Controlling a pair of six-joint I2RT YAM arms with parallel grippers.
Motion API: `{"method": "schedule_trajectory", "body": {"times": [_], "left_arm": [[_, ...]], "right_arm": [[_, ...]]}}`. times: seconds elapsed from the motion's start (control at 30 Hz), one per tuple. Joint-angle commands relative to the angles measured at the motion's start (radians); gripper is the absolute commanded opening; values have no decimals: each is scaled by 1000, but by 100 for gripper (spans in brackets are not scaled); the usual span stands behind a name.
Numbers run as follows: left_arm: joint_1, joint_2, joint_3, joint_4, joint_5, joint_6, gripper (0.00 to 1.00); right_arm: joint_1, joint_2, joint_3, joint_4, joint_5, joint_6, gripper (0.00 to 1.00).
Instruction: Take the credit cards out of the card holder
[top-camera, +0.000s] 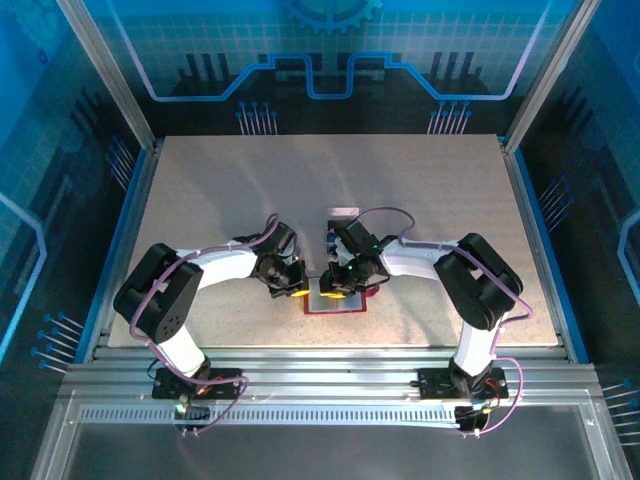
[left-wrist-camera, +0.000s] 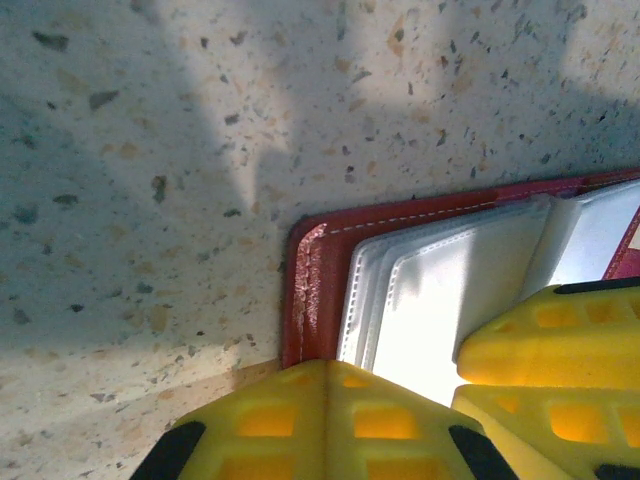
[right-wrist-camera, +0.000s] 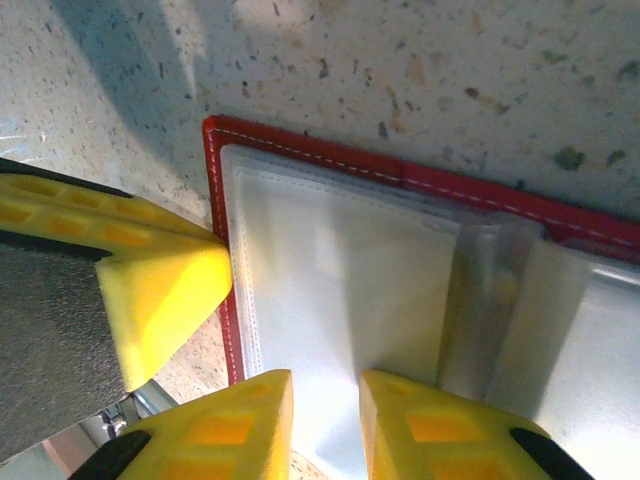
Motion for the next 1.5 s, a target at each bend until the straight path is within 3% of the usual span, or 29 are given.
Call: {"method": "schedule_trajectory", "body": {"times": [0.0, 0.5, 1.07, 1.47], "left_arm": [[-7, -7, 8, -42, -12, 0, 0], [-20, -67, 70, -78, 17, -11, 1], [-61, -23, 65, -21, 34, -67, 2], [-62, -9, 36, 36, 40, -116, 19]], "right_arm": [[2, -2, 6, -68, 46, -29, 25], [-18, -44, -40, -6, 10, 1, 25], [-73, -73, -167, 154, -70, 51, 25], [-102, -61, -232, 271, -136, 76, 24]]}}
